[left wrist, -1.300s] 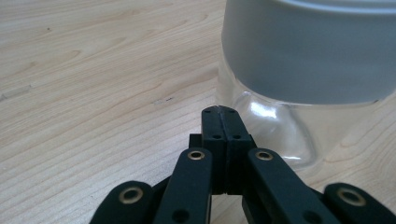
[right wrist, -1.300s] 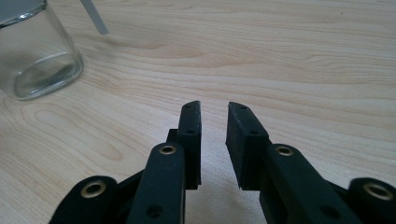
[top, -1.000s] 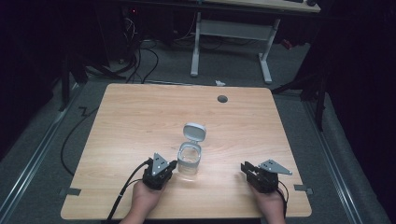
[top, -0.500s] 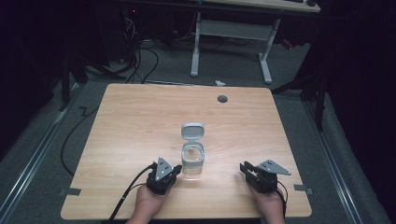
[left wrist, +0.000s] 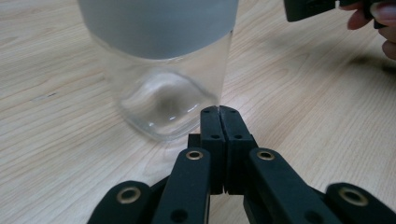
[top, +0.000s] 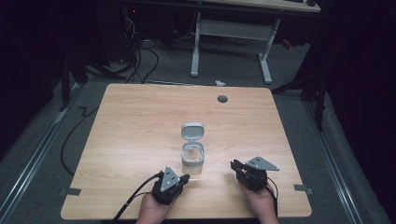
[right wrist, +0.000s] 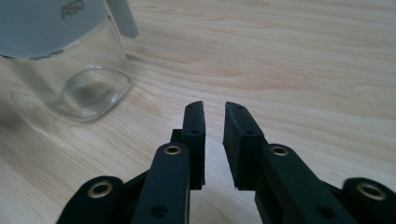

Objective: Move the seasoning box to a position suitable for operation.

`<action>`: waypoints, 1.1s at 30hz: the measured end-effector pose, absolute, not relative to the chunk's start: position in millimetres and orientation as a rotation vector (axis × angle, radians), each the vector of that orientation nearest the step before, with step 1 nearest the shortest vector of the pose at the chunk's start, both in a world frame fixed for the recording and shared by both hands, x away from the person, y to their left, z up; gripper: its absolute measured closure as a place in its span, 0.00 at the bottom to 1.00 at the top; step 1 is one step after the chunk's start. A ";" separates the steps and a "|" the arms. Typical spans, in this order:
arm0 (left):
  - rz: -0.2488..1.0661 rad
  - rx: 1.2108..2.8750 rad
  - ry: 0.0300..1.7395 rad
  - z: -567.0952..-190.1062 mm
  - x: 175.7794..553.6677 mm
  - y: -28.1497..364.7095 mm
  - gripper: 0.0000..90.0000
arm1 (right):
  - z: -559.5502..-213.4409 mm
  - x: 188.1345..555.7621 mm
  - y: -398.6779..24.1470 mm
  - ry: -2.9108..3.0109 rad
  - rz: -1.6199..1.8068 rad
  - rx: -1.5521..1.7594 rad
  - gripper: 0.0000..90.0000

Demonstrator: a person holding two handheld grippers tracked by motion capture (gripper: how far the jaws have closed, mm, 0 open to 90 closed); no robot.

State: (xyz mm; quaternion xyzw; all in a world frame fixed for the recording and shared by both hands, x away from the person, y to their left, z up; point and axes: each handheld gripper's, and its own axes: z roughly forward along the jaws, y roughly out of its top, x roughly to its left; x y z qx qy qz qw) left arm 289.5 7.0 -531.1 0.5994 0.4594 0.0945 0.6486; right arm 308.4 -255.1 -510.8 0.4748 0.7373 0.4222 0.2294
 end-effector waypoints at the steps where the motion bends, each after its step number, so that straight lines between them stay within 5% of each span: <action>1: 0.217 1.370 1.034 -530.9 291.2 5.6 0.99 | -507.1 311.3 -249.1 2.029 1.172 1.297 0.96; 33: 0.238 1.345 1.074 -533.8 300.7 4.9 1.00 | -476.1 377.6 -202.3 2.043 1.234 1.223 1.00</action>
